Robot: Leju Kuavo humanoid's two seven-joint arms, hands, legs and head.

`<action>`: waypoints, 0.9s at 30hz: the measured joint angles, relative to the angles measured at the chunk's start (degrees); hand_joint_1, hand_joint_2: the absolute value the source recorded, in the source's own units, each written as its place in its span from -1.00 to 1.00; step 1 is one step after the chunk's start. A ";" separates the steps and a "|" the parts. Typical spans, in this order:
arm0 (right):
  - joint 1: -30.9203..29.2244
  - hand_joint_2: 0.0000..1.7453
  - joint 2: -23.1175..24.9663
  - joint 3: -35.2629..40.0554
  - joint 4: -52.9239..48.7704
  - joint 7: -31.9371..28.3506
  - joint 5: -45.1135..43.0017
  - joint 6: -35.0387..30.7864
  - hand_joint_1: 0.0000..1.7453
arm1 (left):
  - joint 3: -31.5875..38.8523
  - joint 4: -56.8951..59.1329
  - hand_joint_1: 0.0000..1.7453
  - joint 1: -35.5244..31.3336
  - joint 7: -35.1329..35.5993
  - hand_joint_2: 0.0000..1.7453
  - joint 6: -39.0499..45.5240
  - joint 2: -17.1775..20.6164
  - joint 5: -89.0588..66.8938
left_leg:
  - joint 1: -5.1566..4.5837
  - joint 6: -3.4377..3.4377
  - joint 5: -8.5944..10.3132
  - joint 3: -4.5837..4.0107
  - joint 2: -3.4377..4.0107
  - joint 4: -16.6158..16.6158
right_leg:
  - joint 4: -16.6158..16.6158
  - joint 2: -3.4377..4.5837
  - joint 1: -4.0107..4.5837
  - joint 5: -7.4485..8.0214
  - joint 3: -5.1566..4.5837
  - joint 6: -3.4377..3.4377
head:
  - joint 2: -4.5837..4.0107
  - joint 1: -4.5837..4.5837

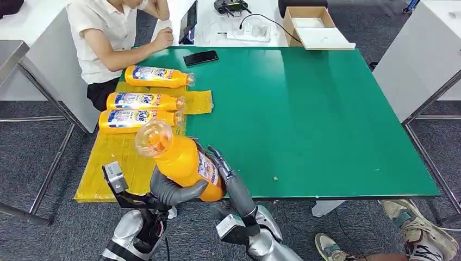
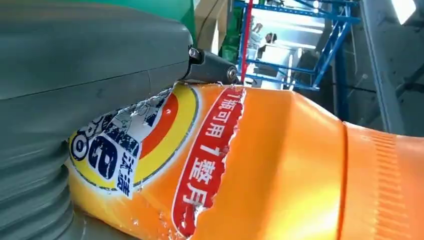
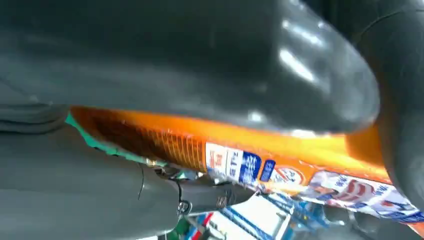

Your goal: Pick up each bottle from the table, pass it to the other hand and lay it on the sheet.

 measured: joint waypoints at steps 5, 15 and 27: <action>1.34 -1.00 -1.49 -1.05 -3.61 0.00 1.11 -7.21 -1.00 | 1.27 1.69 1.00 -2.16 0.46 1.00 11.41 0.87 -11.78 | 0.00 0.00 0.00 0.01 0.02 0.00 | 0.00 0.01 0.00 0.02 0.00 0.01 | -0.02 0.00; 8.15 -1.00 -4.74 -10.74 -10.75 0.00 15.03 -21.63 -1.00 | 9.94 5.40 1.00 -7.32 -0.07 1.00 36.25 4.93 -40.56 | 0.01 0.00 0.00 0.00 0.03 0.00 | 0.01 0.00 0.01 0.01 -0.01 0.00 | 0.00 0.02; 10.37 -1.00 -3.30 -19.19 -12.09 0.00 7.72 -21.76 -1.00 | 13.86 11.55 1.00 -11.90 0.37 1.00 44.96 7.45 -52.74 | -0.01 0.01 0.01 -0.02 0.02 0.00 | 0.00 0.00 -0.01 0.02 -0.01 0.01 | 0.00 0.02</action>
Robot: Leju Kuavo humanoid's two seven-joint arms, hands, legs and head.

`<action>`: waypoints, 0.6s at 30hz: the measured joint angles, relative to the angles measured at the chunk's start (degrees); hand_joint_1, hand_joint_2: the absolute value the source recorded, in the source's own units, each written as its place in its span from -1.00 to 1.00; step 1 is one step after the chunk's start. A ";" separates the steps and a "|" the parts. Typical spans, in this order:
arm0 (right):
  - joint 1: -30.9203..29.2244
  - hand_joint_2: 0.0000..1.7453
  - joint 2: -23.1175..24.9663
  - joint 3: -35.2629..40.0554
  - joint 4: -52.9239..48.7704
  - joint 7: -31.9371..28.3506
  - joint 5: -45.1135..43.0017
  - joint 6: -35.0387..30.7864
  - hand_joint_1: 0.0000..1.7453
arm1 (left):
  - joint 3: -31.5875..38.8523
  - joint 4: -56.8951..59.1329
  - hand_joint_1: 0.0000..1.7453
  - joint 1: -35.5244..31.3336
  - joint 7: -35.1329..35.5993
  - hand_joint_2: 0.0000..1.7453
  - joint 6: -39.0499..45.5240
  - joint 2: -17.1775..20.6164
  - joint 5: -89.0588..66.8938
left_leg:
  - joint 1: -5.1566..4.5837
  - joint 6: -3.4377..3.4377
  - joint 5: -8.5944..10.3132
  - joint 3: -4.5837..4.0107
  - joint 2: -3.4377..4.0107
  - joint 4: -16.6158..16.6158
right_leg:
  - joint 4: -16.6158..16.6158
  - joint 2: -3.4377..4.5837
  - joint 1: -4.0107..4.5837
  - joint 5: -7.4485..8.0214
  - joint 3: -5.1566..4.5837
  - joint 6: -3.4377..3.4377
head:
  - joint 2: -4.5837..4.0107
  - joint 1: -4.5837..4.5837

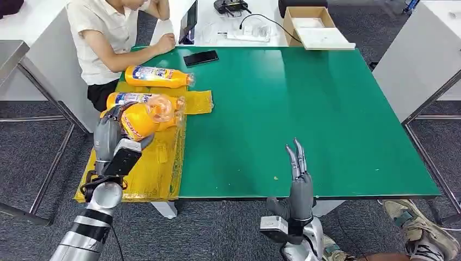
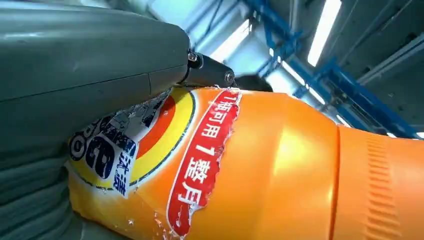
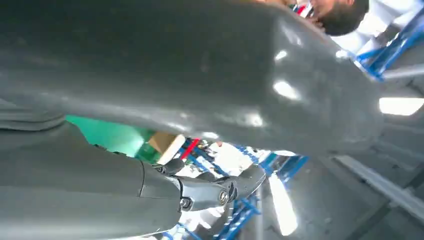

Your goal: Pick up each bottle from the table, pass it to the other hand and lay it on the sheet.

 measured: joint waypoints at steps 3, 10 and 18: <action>-0.94 -1.00 -0.02 0.26 0.63 0.00 -2.67 0.00 -1.00 | 0.02 5.35 1.00 -3.30 3.73 1.00 3.90 1.38 -9.69 | 0.02 0.01 0.05 0.01 -0.02 0.00 | 0.01 0.00 0.02 0.00 0.00 0.00 | 0.00 -0.02; -3.74 -1.00 -0.11 2.84 2.84 0.00 -4.77 0.15 -1.00 | -0.24 26.38 1.00 -13.07 9.16 1.00 -0.81 3.85 -21.69 | 0.04 -0.04 0.09 0.07 0.15 0.00 | 0.05 0.05 0.03 0.03 -0.01 -0.02 | 0.00 -0.04; -4.87 -1.00 -0.77 4.70 4.20 0.00 -5.89 0.50 -1.00 | -5.96 36.31 1.00 -15.58 11.41 1.00 -15.50 3.19 -27.13 | 0.00 -0.02 0.07 -0.04 0.01 0.00 | -0.01 0.02 -0.01 0.02 -0.01 -0.02 | -0.02 0.00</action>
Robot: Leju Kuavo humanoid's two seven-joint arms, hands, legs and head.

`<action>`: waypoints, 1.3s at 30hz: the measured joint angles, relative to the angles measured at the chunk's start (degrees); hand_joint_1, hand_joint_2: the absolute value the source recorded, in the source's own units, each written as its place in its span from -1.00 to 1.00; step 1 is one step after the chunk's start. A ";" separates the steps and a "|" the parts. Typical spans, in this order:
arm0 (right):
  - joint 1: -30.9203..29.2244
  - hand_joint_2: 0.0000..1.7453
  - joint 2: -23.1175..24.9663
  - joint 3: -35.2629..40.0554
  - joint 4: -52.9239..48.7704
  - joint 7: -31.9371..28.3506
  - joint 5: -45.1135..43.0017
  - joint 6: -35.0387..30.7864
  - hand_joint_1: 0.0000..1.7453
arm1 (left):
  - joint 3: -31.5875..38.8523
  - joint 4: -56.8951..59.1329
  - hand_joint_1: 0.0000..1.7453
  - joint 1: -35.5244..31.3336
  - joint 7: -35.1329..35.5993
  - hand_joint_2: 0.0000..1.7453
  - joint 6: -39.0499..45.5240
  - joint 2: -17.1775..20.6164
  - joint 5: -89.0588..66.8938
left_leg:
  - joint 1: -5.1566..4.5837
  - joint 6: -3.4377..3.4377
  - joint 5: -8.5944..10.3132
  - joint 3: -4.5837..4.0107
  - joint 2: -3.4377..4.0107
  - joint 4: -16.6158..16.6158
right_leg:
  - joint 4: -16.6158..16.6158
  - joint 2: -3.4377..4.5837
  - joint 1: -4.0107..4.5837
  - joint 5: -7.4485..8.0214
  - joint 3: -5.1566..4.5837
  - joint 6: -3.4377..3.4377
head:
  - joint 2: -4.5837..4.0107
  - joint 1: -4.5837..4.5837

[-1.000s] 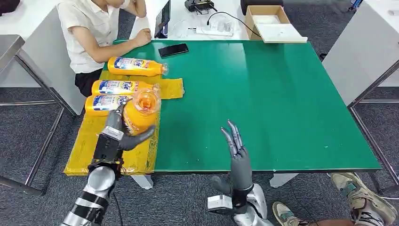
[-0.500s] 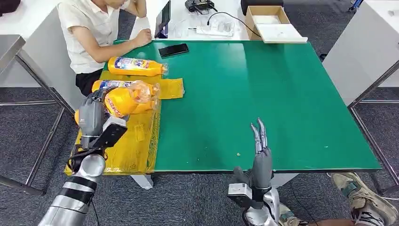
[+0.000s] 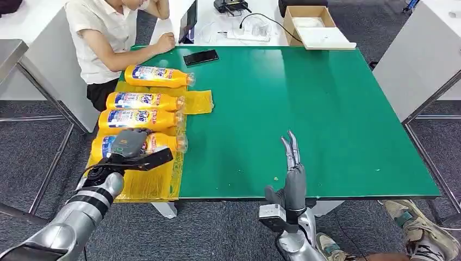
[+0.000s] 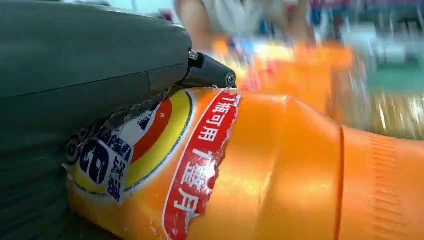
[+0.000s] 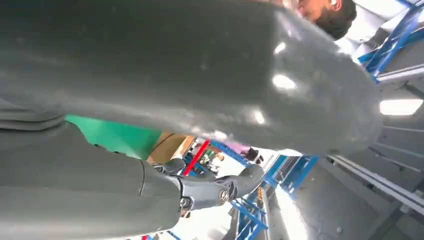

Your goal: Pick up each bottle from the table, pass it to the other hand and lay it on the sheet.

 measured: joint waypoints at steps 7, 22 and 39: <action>-1.05 -1.00 -0.63 1.75 1.09 0.00 -0.94 0.02 -1.00 | -2.54 4.71 1.00 -2.77 0.15 1.00 -5.59 -0.79 0.55 | 0.01 0.00 0.00 0.04 -0.05 0.00 | 0.00 -0.03 0.01 0.00 0.05 0.00 | 0.00 -0.02; -2.02 -1.00 -1.62 2.82 2.34 0.00 -2.71 -0.09 -1.00 | -3.70 8.80 -1.00 -4.92 1.53 1.00 -8.71 -0.98 -0.13 | 0.01 0.00 0.00 0.28 -0.14 0.00 | 0.00 -0.07 0.00 0.00 0.36 0.00 | 0.02 -0.02; -3.32 -1.00 -3.30 3.19 3.85 0.00 -4.79 -0.35 -1.00 | -5.03 11.22 -1.00 -7.24 -6.34 1.00 -15.88 0.55 2.36 | 0.02 0.00 0.00 0.44 -0.12 -0.01 | 0.01 -0.06 0.01 0.00 0.49 0.00 | 0.00 0.00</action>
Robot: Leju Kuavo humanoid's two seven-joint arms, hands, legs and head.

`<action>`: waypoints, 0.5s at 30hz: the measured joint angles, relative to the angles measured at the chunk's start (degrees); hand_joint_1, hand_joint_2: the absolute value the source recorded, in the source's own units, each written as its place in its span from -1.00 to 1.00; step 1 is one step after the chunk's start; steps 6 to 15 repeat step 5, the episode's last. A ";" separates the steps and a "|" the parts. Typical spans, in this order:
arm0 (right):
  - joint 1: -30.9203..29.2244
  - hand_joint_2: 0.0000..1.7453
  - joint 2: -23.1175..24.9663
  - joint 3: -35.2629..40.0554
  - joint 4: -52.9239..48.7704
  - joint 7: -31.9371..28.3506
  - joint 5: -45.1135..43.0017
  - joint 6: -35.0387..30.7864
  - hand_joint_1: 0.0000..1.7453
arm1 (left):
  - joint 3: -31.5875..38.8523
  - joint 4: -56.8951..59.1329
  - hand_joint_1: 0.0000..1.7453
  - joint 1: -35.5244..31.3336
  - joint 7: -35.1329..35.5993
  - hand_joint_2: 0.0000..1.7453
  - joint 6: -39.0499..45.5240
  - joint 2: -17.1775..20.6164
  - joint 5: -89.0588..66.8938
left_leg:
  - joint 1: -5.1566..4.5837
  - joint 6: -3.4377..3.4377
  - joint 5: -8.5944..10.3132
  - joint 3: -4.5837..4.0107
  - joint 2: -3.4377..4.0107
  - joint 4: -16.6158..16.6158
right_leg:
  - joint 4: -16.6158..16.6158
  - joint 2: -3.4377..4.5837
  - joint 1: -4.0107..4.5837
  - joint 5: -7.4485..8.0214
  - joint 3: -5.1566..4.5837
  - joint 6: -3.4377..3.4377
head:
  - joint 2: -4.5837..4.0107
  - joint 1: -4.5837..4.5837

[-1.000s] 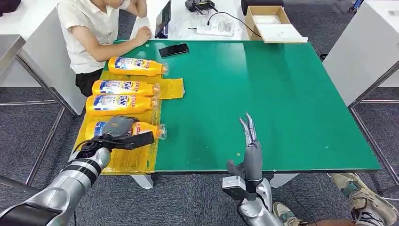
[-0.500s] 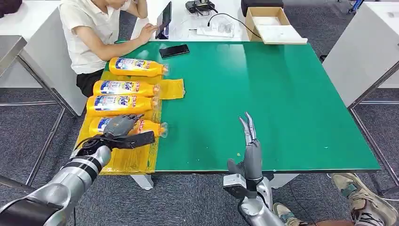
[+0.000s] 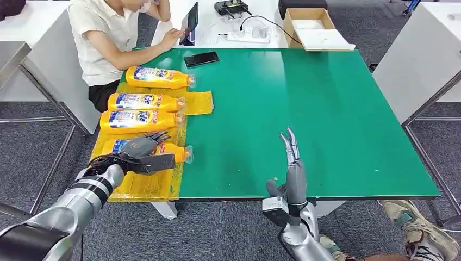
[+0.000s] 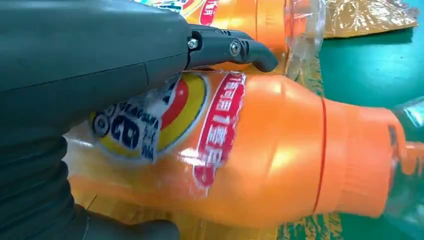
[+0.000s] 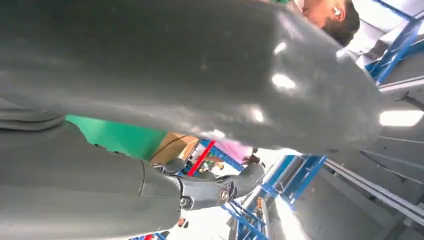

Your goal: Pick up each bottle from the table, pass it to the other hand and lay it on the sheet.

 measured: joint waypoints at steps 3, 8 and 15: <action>0.00 -1.00 -0.11 0.02 0.04 0.00 0.00 0.00 -1.00 | 0.00 0.00 -1.00 0.01 -0.02 1.00 0.00 0.04 0.00 | 0.00 0.00 0.00 0.00 0.00 0.00 | 0.00 0.00 0.00 0.00 0.00 0.00 | 0.02 0.00; 0.01 -1.00 -0.15 0.02 0.04 0.00 0.00 -0.02 -1.00 | -0.02 0.00 -1.00 0.04 -0.02 1.00 0.22 0.04 0.00 | 0.00 0.00 0.00 0.00 0.00 0.00 | 0.00 0.00 0.00 0.00 0.00 0.00 | 0.02 0.00; 0.01 -1.00 -0.15 0.02 0.04 0.00 0.00 -0.02 -1.00 | -0.02 0.00 -1.00 0.04 -0.02 1.00 0.22 0.04 0.00 | 0.00 0.00 0.00 0.00 0.00 0.00 | 0.00 0.00 0.00 0.00 0.00 0.00 | 0.02 0.00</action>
